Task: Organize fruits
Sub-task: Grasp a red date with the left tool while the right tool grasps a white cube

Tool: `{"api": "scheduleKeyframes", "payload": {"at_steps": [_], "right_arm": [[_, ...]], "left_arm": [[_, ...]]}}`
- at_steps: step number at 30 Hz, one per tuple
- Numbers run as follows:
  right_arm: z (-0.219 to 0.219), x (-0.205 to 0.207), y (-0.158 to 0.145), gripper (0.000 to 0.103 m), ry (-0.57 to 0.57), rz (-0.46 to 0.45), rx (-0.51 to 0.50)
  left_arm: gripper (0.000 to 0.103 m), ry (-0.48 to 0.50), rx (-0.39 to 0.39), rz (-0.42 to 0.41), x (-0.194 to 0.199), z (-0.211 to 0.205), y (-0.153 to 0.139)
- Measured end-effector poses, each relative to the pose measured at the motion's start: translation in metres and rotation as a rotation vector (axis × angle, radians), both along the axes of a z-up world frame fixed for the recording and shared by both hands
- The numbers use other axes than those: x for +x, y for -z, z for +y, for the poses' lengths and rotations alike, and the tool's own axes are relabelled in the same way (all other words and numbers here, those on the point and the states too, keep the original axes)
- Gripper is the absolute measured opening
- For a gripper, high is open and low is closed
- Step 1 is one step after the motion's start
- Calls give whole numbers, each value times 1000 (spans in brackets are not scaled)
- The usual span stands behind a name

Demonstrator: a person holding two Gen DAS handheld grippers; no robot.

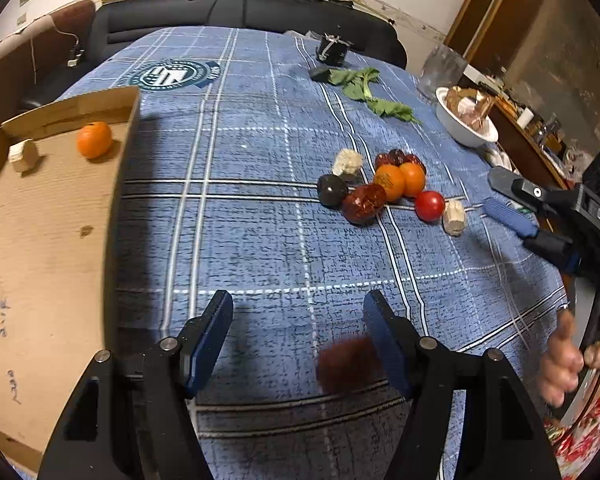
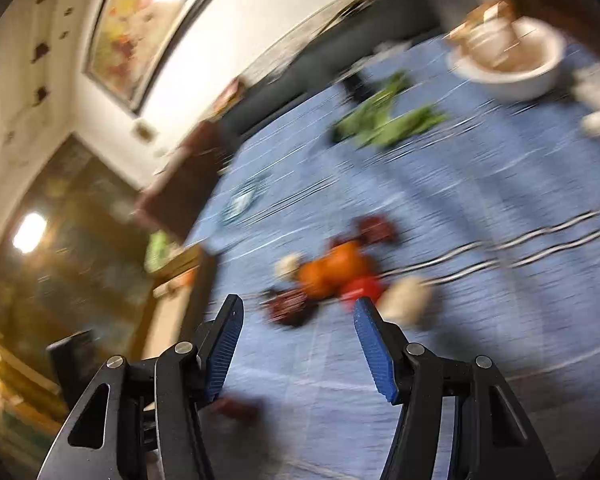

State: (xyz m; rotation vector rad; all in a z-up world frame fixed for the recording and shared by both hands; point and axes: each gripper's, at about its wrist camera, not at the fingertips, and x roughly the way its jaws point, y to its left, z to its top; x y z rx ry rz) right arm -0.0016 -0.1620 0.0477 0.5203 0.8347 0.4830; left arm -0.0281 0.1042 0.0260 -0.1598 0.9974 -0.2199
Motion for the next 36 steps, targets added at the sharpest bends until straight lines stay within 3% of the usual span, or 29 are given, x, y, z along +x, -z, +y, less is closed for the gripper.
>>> {"api": "scheduleKeyframes", "payload": {"at_steps": [2,5,10,20,26,29,31,34,36], "right_arm": [[-9,-1,1,63,80,-8,-105],[-11,4,8,63,112,2,-176],[3,8,21,63,107,12,-277],[13,10,30,60,80,14,-389],[24,13,31,60,81,5,-463],[23,14,31,60,83,5,-460],[22,14,30,60,85,5,-457],[22,13,30,49,87,0,-453],[25,12,29,33,80,-4,-465]], "left_arm": [[67,12,16,9,2,-5,5],[66,35,53,-8,-3,-13,7],[65,97,16,-24,-18,-17,1],[65,272,29,-34,-57,-42,1],[65,264,88,-28,-54,-50,7],[51,246,127,-43,-54,-52,8],[29,251,165,-55,-57,-55,8],[29,260,183,-57,-61,-59,7],[29,253,177,-55,-61,-58,7]]}}
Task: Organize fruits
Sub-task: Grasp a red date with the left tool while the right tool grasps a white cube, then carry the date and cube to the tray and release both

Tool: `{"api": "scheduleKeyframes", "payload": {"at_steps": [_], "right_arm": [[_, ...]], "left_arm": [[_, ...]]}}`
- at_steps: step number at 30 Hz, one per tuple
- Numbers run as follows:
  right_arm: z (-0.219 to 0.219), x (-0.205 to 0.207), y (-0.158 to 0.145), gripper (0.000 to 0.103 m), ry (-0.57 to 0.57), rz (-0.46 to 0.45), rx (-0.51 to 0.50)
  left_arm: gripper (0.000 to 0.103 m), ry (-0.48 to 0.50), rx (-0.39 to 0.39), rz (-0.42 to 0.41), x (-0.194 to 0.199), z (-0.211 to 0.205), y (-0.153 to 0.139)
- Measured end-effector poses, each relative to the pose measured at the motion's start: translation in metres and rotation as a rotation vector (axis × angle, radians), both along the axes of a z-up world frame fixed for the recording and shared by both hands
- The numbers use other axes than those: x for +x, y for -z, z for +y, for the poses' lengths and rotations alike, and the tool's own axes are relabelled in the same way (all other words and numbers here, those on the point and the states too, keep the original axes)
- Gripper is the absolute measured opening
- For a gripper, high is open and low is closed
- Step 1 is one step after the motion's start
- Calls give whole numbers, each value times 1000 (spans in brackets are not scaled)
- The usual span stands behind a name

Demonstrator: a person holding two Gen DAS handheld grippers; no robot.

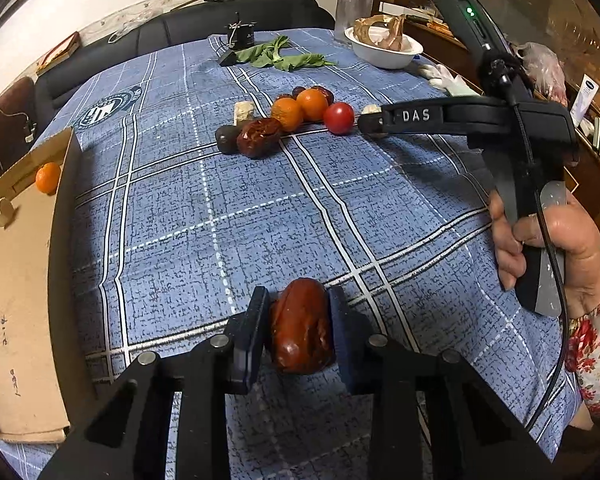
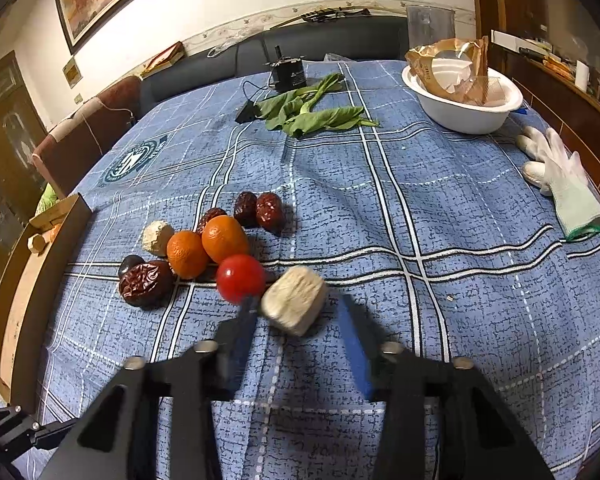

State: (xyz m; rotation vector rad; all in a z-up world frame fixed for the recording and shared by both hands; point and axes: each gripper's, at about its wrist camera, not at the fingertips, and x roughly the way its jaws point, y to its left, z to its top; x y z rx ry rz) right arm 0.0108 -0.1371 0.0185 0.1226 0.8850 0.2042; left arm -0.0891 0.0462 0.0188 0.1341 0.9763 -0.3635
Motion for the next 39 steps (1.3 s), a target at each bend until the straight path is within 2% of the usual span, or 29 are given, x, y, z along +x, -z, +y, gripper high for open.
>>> {"api": "scheduleKeyframes", "payload": {"at_steps": [5,13,20,33,36,39], "right_arm": [[4,-6,-2,33,-11,3,-29],[-10,-37,-15,33,-16,13,31],[-5,-73,-26,33,-67,12,87],[59,-109,-49,32,-235,-20,124],[80,-113,-54,32,-279,-44,84],[87,-110,-54,32,-257,-63,39]], "left_arm": [[29,-47,-35,13,3,12,-2],[29,-113,-84,12,10,31,-7],[29,-153,-122,8,10,40,-9],[29,-297,-233,-58,-14,102,-33],[29,-351,-254,-76,-15,126,-38],[29,-392,-276,-80,-20,146,-39]]}}
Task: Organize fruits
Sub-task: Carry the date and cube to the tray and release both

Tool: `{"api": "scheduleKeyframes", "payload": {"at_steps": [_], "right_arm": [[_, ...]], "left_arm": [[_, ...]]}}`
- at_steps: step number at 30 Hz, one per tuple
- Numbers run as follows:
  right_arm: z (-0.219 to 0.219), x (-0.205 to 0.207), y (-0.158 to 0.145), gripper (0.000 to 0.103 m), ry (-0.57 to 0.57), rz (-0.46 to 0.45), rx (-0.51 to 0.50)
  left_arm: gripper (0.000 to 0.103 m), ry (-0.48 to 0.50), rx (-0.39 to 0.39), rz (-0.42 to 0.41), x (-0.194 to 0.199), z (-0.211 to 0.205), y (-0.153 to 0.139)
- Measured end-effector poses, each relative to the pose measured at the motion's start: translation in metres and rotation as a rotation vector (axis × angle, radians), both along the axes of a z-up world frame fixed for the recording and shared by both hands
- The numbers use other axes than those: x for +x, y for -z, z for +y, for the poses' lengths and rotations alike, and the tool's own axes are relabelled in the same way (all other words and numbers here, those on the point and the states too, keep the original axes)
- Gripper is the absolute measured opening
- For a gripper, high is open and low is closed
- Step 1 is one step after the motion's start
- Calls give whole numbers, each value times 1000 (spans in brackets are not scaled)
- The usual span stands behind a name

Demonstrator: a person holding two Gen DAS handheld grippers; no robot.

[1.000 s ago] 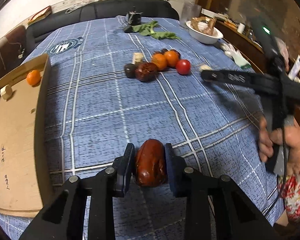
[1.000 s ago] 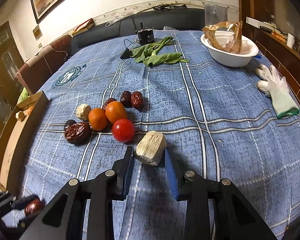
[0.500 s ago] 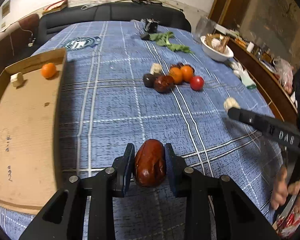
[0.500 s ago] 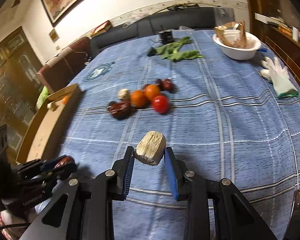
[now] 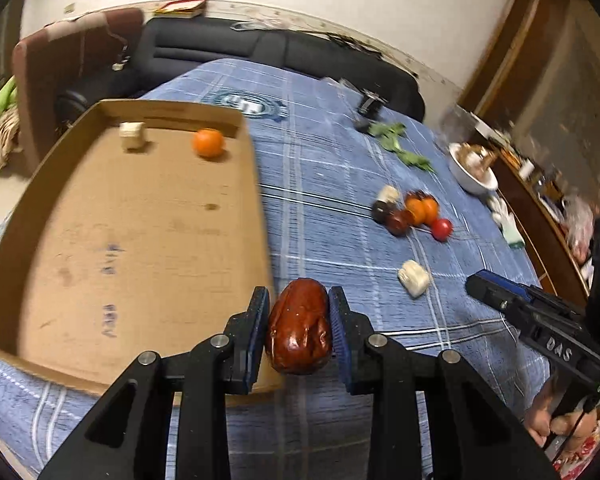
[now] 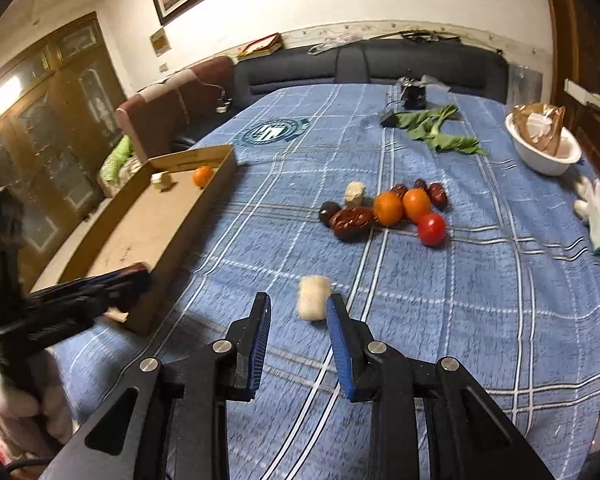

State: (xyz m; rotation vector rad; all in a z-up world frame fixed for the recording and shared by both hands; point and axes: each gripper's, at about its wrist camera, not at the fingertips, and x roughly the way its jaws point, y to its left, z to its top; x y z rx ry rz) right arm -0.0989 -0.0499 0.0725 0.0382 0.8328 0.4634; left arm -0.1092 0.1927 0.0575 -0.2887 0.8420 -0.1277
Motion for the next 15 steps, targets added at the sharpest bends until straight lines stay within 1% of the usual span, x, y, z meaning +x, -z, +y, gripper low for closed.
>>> {"api": "scheduleKeyframes", "payload": {"at_steps": [2,4,5,6,7,9,11,13,15], "right_arm": [[-8,4,0,33,35,2,8],[-20,10,2,34,69,23,36],[-25,14,3,36,76,42,52],[-25,17,4,41,72,53,60],[-24,19,5,44,62,61,66],[-13,24,10,56,30,74,58],[1,29,16,58,-3,96,52],[15,36,23,58,-14,111,39],[29,43,30,58,-9,117,-4]], "left_arm": [[29,-12,-18,3,-4,10,1],[29,-19,-32,7,-6,18,4],[29,-23,-39,10,-7,20,6],[29,-27,-55,14,-7,24,8],[29,-28,-69,16,-7,25,9],[29,-27,-87,16,-7,27,10],[29,-22,-85,13,-9,27,10],[29,-19,-81,9,-12,27,8],[29,-24,-75,4,-14,28,5]]}}
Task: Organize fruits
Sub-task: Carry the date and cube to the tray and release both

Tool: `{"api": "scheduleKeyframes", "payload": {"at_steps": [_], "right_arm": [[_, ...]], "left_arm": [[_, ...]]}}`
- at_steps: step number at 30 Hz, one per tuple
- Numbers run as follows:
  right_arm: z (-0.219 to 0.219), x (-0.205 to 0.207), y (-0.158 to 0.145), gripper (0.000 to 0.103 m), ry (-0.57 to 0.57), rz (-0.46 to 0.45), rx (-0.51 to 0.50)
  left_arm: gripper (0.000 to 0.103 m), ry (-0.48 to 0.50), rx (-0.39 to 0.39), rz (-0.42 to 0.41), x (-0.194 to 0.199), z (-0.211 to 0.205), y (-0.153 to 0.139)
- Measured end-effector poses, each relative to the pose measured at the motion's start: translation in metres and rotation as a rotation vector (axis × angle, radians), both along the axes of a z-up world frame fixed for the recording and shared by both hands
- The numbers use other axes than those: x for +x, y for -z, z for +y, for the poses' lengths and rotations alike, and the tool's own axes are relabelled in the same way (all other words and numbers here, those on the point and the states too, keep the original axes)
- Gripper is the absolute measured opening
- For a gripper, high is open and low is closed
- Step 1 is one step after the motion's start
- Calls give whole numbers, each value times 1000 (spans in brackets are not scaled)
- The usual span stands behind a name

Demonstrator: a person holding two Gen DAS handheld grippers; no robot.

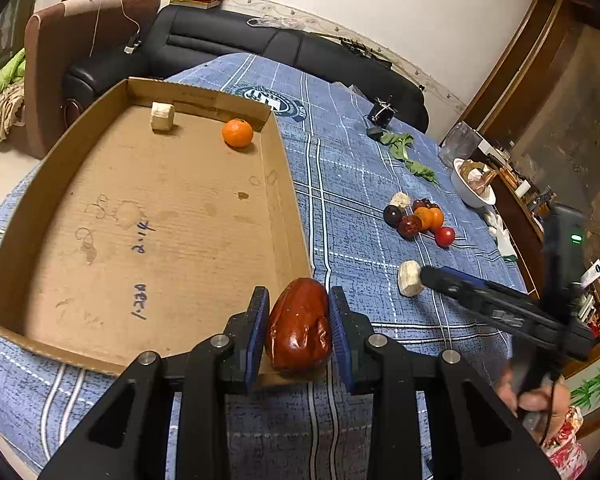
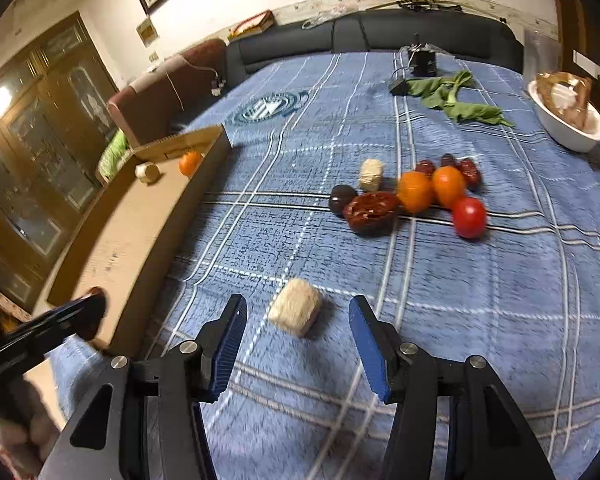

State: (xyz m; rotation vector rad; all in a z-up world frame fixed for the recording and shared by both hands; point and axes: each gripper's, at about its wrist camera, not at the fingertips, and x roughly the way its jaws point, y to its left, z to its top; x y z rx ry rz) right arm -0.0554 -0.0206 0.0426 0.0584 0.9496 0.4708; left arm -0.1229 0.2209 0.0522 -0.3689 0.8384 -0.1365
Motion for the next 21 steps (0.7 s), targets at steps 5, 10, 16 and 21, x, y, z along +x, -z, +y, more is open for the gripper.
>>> {"api": "scheduleKeyframes", "payload": {"at_steps": [5,10,16,21], "right_arm": [[15,4,13,37,-16,14,-58],[16,0,7,33,-24,-4,-61],[30,8,-25,33,-57,-42,13],[83,18,-53,33,-172,-71,51]], "left_arm": [[29,-28,-4,-4,-2,11,-2],[29,-43,-25,-3,3,27,-5],[29,-76,69,-23,20,53,-30],[29,-98,163,11,65,73,-42]]}}
